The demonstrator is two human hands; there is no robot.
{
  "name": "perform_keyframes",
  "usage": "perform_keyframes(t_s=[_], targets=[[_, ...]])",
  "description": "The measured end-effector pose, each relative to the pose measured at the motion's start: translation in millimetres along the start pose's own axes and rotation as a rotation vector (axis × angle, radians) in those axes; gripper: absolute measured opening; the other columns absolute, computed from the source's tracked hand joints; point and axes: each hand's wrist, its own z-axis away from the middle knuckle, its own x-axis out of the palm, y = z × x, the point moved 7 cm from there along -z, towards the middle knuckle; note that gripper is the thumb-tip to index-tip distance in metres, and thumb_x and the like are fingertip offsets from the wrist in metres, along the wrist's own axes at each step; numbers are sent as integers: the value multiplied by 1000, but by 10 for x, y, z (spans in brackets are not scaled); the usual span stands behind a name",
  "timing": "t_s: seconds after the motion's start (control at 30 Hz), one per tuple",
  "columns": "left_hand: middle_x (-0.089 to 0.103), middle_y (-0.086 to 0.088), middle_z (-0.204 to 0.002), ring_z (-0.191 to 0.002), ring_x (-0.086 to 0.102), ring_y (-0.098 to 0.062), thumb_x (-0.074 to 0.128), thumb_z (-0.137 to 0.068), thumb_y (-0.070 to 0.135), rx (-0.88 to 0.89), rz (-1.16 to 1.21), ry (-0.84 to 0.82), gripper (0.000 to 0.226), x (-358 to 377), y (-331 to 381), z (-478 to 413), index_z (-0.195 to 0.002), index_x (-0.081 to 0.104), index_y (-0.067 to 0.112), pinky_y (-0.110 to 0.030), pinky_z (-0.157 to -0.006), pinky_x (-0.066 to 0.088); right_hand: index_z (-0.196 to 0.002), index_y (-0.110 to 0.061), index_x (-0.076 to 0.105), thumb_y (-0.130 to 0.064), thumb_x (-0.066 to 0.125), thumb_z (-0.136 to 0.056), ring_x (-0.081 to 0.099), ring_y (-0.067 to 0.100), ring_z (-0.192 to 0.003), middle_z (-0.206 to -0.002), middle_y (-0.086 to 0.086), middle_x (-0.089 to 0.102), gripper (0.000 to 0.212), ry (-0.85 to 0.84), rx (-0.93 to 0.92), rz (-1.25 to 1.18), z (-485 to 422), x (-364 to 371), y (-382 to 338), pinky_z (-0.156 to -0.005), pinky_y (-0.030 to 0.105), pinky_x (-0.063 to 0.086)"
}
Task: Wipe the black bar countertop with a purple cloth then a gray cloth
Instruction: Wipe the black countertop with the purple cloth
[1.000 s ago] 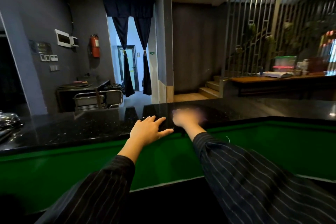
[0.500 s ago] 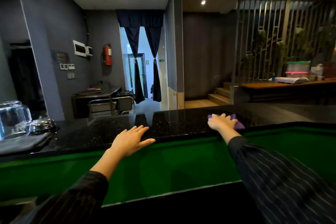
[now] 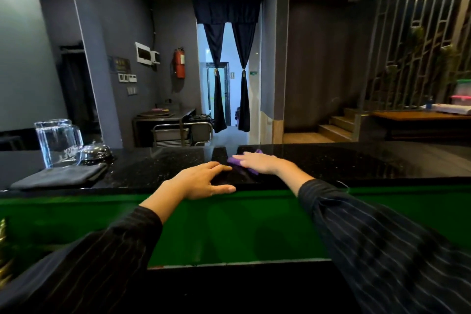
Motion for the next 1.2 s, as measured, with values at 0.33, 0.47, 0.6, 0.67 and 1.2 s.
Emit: perform_keyframes(t_s=[0.33, 0.47, 0.6, 0.67, 1.2], targets=[[20, 12, -157, -143, 27, -17, 23, -72, 84, -6, -145, 86, 76, 51, -181, -4, -142, 14, 56, -42, -115, 23, -155, -31, 17, -52, 25, -100, 3, 41, -149, -164, 9, 7, 59, 86, 462, 19, -464, -290, 830, -117, 60, 6], [23, 14, -156, -137, 37, -21, 27, -72, 84, 3, -155, 118, 75, 50, -185, -6, -141, 18, 56, -40, -110, 31, -154, -25, 19, -46, 27, -102, 8, 42, -147, -162, 14, 12, 57, 105, 377, 9, -806, -208, 182, -115, 60, 10], [28, 14, -154, -131, 45, -22, 24, -68, 87, 0, -132, 130, 80, 33, -207, -24, -141, 21, 54, -41, -103, 39, -155, -29, 14, -50, 22, -102, 8, 39, -149, -164, 8, 10, 58, 55, 101, 49, -1023, -7, -748, -114, 62, 9], [34, 13, -151, -130, 45, -18, 27, -69, 85, -7, -139, 176, 82, 4, -198, 22, -142, 29, 46, -39, -96, 45, -155, -30, 12, -49, 24, -99, 6, 38, -149, -164, 7, 8, 61, -43, -58, 75, -1119, 151, -1070, -116, 64, 5], [26, 10, -155, -142, 28, -15, -2, -56, 92, -57, -186, 224, 90, 37, -885, 410, -140, 9, 60, -41, -111, 28, -155, -36, 12, -78, 11, -82, -1, 42, -148, -164, 8, 6, 83, -16, 368, 73, -1283, -56, 208, -115, 64, -1]])
